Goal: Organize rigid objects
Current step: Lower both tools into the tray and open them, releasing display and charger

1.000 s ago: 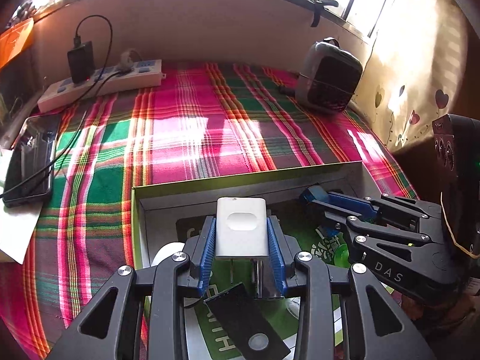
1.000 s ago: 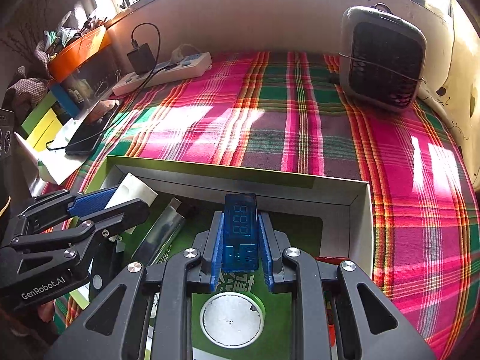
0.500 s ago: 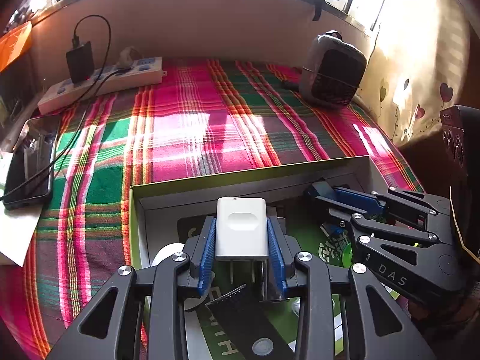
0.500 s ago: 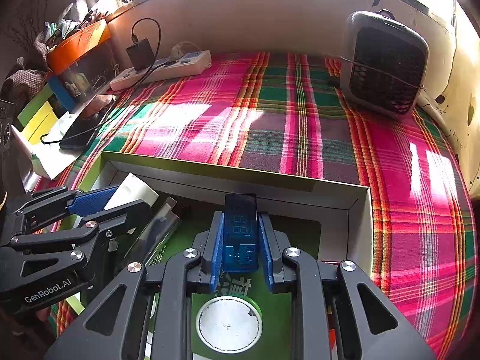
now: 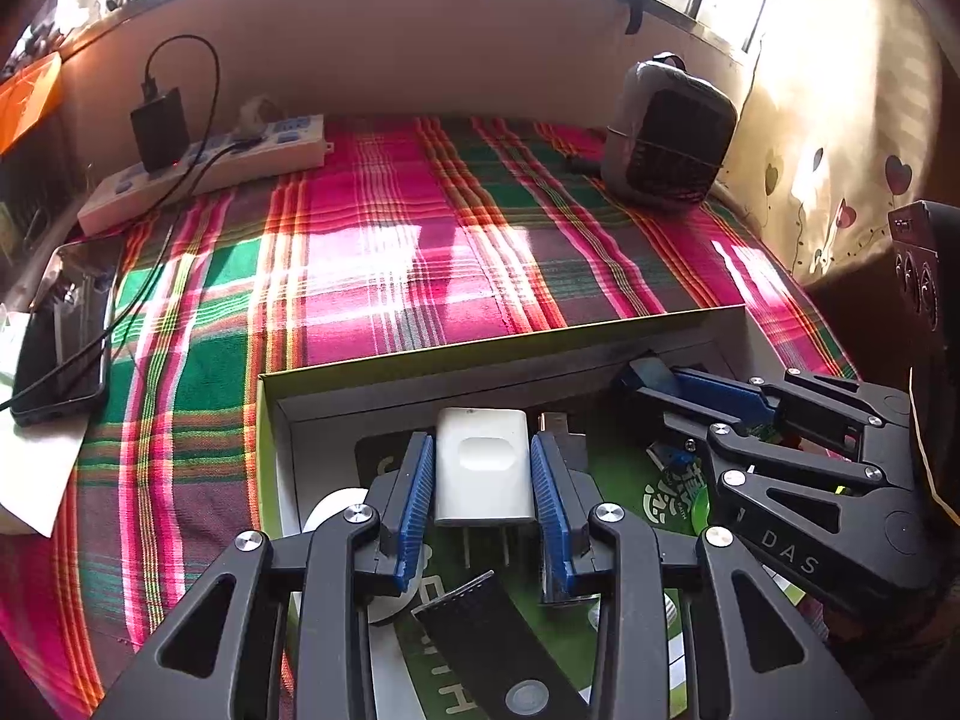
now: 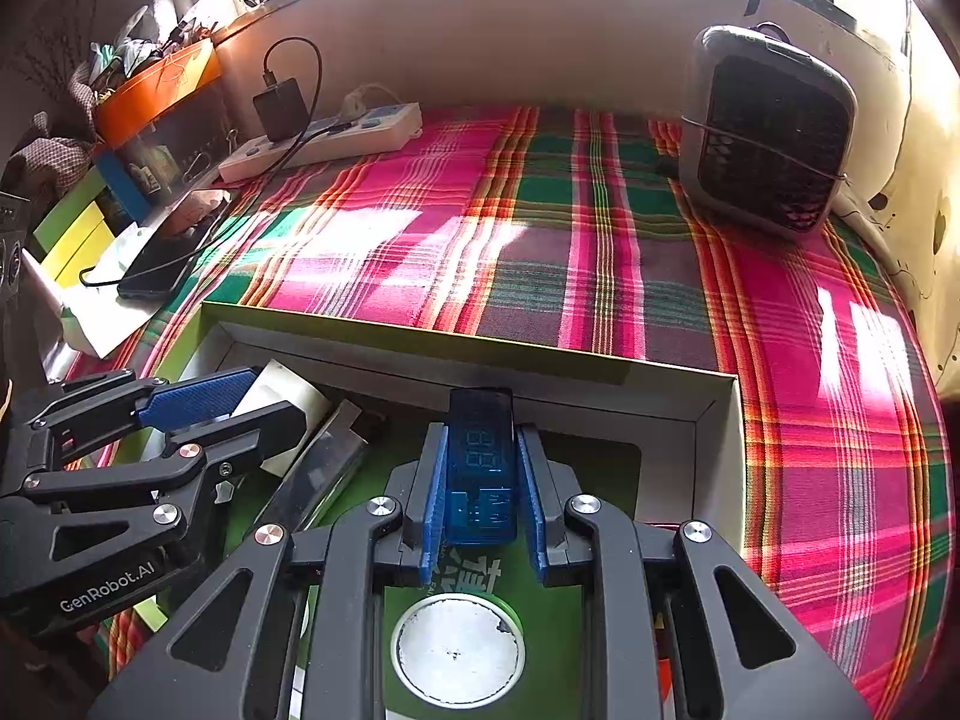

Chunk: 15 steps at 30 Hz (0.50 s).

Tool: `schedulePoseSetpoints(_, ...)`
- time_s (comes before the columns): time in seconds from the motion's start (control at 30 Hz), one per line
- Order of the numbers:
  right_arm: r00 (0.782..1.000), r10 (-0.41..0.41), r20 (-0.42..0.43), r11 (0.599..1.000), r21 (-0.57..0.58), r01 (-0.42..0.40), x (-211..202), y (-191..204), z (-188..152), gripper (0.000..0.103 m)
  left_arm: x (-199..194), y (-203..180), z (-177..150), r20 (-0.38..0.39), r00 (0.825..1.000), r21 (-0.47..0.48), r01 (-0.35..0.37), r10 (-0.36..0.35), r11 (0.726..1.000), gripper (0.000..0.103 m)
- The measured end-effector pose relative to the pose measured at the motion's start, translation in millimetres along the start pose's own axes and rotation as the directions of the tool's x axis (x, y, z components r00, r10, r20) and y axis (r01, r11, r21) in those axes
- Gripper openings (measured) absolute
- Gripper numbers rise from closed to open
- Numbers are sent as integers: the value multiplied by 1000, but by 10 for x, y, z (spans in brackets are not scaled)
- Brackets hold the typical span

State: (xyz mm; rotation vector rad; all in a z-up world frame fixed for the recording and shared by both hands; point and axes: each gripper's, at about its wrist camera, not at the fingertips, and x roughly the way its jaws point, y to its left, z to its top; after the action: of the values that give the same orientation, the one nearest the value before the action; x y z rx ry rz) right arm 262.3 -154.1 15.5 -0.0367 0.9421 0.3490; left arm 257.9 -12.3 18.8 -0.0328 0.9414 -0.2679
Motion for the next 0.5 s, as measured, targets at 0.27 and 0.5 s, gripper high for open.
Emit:
schedulePoseSetpoints(0.27, 1000, -3, 4, 1000, -2, 3, -3, -5, -4, 23, 12, -12, -2, -1, 1000, -1, -3, 3, 1000, 32)
schedulePoseSetpoints(0.5, 1000, -4, 4, 1000, -4, 4, -4, -5, -4, 23, 18, -6, -3, -1, 1000, -7, -4, 4, 1000, 33)
